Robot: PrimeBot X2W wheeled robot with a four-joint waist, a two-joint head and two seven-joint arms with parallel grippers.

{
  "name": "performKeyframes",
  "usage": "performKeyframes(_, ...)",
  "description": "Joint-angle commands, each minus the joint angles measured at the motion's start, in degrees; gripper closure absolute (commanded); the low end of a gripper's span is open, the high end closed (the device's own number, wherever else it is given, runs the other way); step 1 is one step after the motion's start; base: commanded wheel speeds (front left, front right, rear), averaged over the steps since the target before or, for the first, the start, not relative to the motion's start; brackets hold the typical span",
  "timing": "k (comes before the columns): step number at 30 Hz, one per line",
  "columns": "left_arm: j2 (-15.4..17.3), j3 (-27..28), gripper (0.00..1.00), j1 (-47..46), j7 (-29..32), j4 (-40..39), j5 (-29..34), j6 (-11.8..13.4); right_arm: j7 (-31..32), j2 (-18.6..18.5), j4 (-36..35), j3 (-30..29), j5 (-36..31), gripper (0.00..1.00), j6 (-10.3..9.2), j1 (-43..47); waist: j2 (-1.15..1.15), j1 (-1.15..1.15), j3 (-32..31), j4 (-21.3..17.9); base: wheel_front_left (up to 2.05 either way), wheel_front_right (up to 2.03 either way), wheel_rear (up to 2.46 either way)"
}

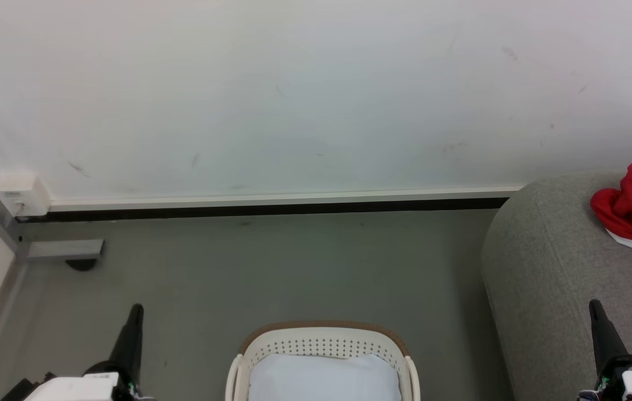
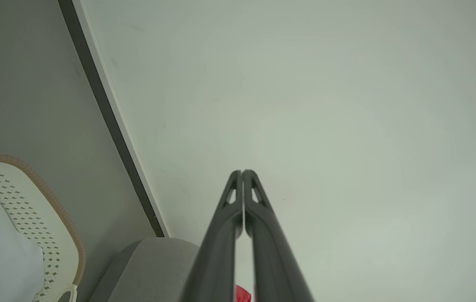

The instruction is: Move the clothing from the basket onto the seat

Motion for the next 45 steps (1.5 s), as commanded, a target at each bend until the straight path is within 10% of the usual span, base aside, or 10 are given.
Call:
performKeyframes(1,0.1,0.4,1.00,-0.7,0.4,-0.2,-1.6,-0.4,0.4,-0.5,-0.5,-0.3,1.7,1.00,-0.11,-0.6,0.00,0.00,0.0,0.0,0.00,0.00,0.00)
performKeyframes(45,0.1,0.7,1.00,-1.1,1.4,-0.3,-5.3,-0.5,1.4,-0.5,-0.9,-0.7,5.4,1.00,-0.12,-0.8,0.00,0.00,0.3,0.1,0.00,0.00,0.00)
